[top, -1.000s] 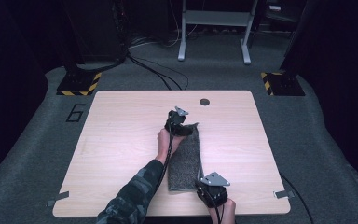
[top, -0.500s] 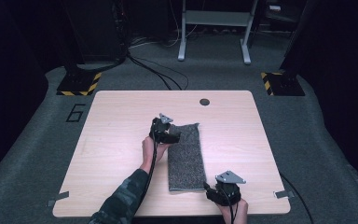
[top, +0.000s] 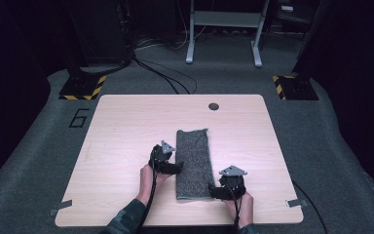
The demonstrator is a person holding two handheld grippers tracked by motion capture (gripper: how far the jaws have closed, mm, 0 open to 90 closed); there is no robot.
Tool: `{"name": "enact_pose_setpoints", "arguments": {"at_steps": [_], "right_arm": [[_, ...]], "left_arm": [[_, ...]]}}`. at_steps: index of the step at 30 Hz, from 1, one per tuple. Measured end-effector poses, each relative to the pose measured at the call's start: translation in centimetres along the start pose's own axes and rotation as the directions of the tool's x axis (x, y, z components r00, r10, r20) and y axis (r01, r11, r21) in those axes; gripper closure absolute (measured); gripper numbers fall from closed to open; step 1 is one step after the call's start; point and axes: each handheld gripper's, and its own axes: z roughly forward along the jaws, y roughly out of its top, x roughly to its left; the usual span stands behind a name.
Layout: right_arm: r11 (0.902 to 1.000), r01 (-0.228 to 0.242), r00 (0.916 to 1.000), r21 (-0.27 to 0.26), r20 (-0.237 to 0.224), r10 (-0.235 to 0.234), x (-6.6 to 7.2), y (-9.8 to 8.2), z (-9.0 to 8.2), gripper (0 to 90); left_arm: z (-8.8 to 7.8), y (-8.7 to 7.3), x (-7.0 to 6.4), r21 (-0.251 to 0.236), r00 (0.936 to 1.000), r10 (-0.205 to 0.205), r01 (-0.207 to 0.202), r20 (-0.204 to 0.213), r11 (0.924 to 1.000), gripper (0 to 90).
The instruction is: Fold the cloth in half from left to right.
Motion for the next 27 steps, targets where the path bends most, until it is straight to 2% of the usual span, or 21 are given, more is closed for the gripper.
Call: {"name": "enact_pose_setpoints", "arguments": {"at_steps": [3,6,9,13,27], "right_arm": [[0.9997,-0.003,1.0000,0.024,0.002,0.003,0.5,-0.2,0.3,17.5],[0.9999,0.012,0.9998,0.011,0.014,-0.012,0.8,-0.3,0.3,17.4],[0.9992,0.039,0.9991,0.012,0.013,-0.039,0.9,-0.3,0.3,16.1],[0.9994,0.027,0.9996,0.022,0.005,-0.028,1.2,-0.3,0.4,15.0],[0.9985,0.051,0.9977,0.021,-0.045,-0.050,2.1,-0.4,0.4,14.7]], "left_arm": [[-0.1,-0.4,-0.4,0.019,0.9993,0.033,-0.033,-0.019,0.9993,16.6],[-0.2,-0.7,-0.5,0.025,0.9987,0.046,-0.045,-0.023,0.9987,16.7],[-0.3,-0.9,-0.4,0.023,0.9989,0.043,-0.043,-0.020,0.9988,16.7],[-0.5,-1.2,-0.1,0.019,0.9994,0.032,-0.032,-0.015,0.9993,16.5],[-1.7,-2.4,0.5,0.028,0.9997,0.014,-0.013,-0.021,0.9995,16.5]]}}
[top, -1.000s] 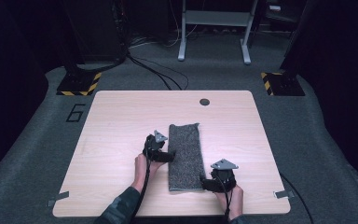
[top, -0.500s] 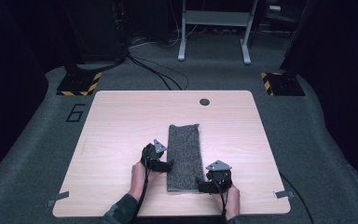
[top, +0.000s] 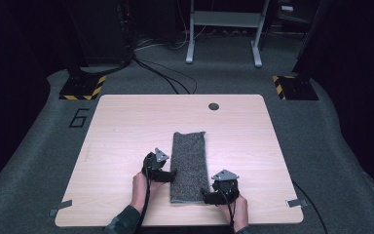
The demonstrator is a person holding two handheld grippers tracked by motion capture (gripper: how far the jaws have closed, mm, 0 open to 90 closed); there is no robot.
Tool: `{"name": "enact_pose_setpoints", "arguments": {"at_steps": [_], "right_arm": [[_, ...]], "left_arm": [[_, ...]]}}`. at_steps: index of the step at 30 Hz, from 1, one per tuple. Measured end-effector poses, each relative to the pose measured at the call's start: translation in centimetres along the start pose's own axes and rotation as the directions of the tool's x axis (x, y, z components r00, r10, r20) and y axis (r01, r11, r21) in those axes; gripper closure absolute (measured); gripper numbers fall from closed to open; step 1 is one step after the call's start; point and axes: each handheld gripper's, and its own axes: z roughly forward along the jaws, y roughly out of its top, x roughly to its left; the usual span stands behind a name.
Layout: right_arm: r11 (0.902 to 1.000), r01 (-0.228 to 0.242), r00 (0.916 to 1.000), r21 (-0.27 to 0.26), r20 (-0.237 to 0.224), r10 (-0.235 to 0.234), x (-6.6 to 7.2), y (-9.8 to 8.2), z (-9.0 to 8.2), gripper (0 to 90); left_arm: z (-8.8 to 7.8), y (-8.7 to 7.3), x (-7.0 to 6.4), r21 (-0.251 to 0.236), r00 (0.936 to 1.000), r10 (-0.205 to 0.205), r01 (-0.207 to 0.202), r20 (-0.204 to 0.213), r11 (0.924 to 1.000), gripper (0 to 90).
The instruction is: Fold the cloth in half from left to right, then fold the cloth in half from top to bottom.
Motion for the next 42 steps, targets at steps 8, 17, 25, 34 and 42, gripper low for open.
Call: {"name": "enact_pose_setpoints", "arguments": {"at_steps": [8,17,25,34,42], "right_arm": [[0.9991,0.042,0.9987,-0.008,-0.027,-0.043,0.5,-0.3,-0.2,14.3],[0.9987,0.014,0.9985,-0.048,-0.053,-0.017,-1.0,1.9,-0.4,12.3],[0.9968,0.000,0.9973,-0.080,-0.073,-0.006,-3.0,4.5,1.0,0.0],[0.9975,-0.068,0.9906,-0.016,-0.119,0.066,-5.7,7.5,3.0,0.0],[0.9992,-0.030,0.9943,-0.028,-0.103,0.027,-6.6,9.9,4.5,5.0]], "left_arm": [[-1.0,-1.1,0.2,-0.011,0.9998,-0.018,0.018,0.012,0.9998,16.3],[-1.2,0.3,2.0,-0.034,0.9973,-0.071,0.071,0.022,0.9969,14.8],[-0.7,1.3,3.3,-0.041,0.9944,-0.105,0.105,0.018,0.9936,7.7],[0.7,2.9,4.7,-0.032,0.9866,-0.159,0.161,0.035,0.9865,0.3],[1.6,4.4,5.6,-0.029,0.9849,-0.168,0.169,0.042,0.9851,0.8]]}}
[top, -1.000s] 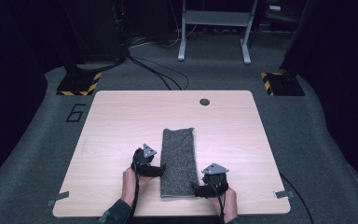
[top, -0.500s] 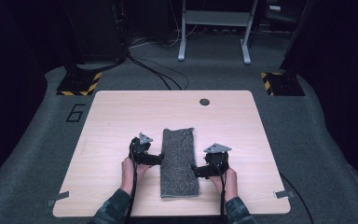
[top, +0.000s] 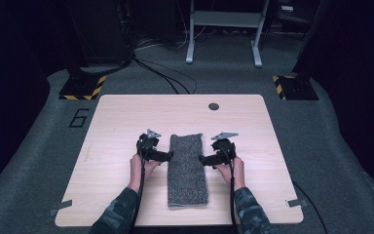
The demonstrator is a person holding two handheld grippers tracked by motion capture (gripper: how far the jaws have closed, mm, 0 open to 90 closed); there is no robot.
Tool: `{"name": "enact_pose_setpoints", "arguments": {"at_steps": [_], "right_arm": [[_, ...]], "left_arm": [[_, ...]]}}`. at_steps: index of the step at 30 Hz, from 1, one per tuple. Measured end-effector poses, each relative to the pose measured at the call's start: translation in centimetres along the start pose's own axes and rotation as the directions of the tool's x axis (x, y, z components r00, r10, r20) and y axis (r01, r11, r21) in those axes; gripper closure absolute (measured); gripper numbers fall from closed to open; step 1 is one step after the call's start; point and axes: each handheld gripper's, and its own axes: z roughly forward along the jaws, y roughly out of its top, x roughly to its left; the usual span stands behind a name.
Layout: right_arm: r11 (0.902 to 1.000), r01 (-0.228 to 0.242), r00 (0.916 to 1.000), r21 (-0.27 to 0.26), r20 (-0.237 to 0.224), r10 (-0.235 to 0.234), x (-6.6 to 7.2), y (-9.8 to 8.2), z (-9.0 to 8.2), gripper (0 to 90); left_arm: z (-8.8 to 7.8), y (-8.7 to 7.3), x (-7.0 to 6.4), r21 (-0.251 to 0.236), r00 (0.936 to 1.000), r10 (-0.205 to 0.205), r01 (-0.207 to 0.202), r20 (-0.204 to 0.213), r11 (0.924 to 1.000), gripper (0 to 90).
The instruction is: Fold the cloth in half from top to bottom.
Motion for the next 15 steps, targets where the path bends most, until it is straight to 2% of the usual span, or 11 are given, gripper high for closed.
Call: {"name": "enact_pose_setpoints", "arguments": {"at_steps": [2,3,5,7,9,11,13,15], "right_arm": [[1.0000,0.005,1.0000,0.007,0.000,-0.005,-0.1,0.8,0.5,9.6],[1.0000,0.008,1.0000,0.005,0.003,-0.009,-0.2,1.1,0.6,13.3],[0.9999,0.014,0.9999,-0.002,0.008,-0.014,-0.7,1.8,1.1,15.1],[1.0000,-0.008,0.9998,0.005,0.018,0.008,-1.0,2.5,1.6,18.0],[0.9996,-0.027,0.9996,0.009,0.011,0.027,-1.2,2.9,2.1,21.3],[0.9999,-0.007,0.9988,0.010,0.048,0.006,-1.2,3.4,2.8,28.0],[0.9995,-0.015,0.9991,0.028,0.039,0.014,-1.2,3.8,3.5,33.8],[0.9998,-0.003,0.9974,0.022,0.072,0.001,-1.2,4.2,4.1,38.2]], "left_arm": [[0.2,0.4,0.2,-0.008,0.9999,0.000,0.000,-0.012,1.0000,3.5],[0.3,0.6,0.2,-0.018,0.9999,0.004,-0.004,-0.014,0.9998,6.5],[0.5,1.0,0.5,-0.024,0.9998,0.015,-0.016,-0.016,0.9996,13.5],[0.8,1.3,0.6,-0.038,0.9997,0.002,-0.003,-0.026,0.9993,15.8],[1.2,1.5,0.7,-0.036,0.9988,0.017,-0.019,-0.046,0.9992,20.0],[1.7,1.8,0.8,-0.017,0.9986,0.022,-0.023,-0.048,0.9996,23.4],[2.2,2.0,0.8,-0.013,0.9985,0.019,-0.020,-0.051,0.9997,28.9],[2.7,2.2,0.8,-0.015,0.9982,0.015,-0.016,-0.058,0.9998,32.1]]}}
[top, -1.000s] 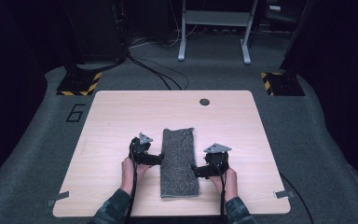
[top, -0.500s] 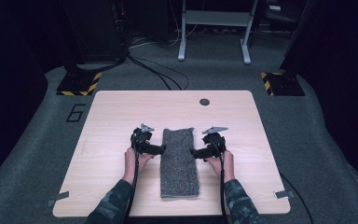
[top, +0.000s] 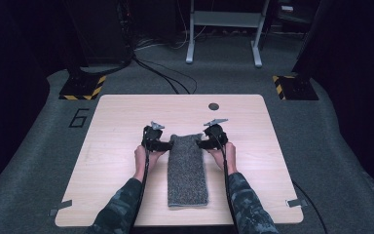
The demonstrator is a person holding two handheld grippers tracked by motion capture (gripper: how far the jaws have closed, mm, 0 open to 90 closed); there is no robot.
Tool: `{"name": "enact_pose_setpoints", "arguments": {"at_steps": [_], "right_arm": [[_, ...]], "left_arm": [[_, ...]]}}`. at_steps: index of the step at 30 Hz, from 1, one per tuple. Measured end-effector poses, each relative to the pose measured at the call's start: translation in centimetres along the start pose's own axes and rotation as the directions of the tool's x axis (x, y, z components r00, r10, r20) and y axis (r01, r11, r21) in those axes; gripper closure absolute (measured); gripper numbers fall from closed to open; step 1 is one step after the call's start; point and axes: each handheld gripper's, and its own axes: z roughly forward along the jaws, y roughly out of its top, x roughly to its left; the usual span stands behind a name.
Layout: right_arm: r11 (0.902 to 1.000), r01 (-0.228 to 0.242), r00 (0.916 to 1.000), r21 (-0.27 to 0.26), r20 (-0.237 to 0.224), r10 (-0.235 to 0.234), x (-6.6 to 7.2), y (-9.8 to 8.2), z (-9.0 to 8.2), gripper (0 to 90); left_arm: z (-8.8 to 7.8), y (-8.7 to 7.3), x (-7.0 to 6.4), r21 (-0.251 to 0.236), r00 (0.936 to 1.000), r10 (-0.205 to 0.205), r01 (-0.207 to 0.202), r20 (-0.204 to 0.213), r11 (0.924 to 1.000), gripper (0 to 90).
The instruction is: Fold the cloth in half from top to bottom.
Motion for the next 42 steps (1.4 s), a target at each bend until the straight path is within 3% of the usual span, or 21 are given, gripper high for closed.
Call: {"name": "enact_pose_setpoints", "arguments": {"at_steps": [3,7,13,20,31,36,37,42], "right_arm": [[0.9995,-0.013,0.9998,0.028,-0.011,0.014,0.1,0.3,1.0,39.9],[0.9988,-0.008,0.9999,0.048,0.013,0.007,0.3,0.2,2.2,47.7],[0.9973,-0.017,0.9997,0.072,0.018,0.016,0.3,-0.4,3.0,48.2],[0.9975,0.030,0.9996,0.064,0.001,-0.030,0.9,-0.5,3.0,64.4],[0.9966,0.018,0.9993,0.081,-0.035,-0.016,1.2,-0.3,3.0,82.8],[0.9976,0.001,0.9993,0.069,-0.036,0.001,1.4,-0.5,3.0,85.9],[0.9981,-0.028,0.9985,0.054,-0.045,0.031,1.2,-0.8,2.9,86.3],[0.9990,-0.017,0.9993,0.041,-0.032,0.018,1.3,-1.1,2.6,86.4]], "left_arm": [[0.4,0.0,-0.1,0.003,1.0000,-0.003,0.003,-0.003,1.0000,35.3],[1.2,-0.1,-0.6,0.040,0.9999,0.016,-0.015,-0.004,0.9991,39.0],[1.6,-0.2,-1.1,0.054,0.9994,0.035,-0.035,0.003,0.9979,47.1],[1.8,-0.1,-1.7,0.051,0.9983,0.057,-0.058,0.009,0.9970,59.3],[1.8,0.0,-2.6,0.060,0.9968,0.074,-0.076,0.029,0.9953,81.0],[1.8,-0.1,-2.8,0.050,0.9957,0.090,-0.091,0.020,0.9945,85.8],[1.8,-0.3,-2.8,0.036,0.9961,0.085,-0.086,0.023,0.9956,86.0],[1.6,-0.4,-2.8,0.031,0.9962,0.082,-0.083,0.026,0.9961,86.7]]}}
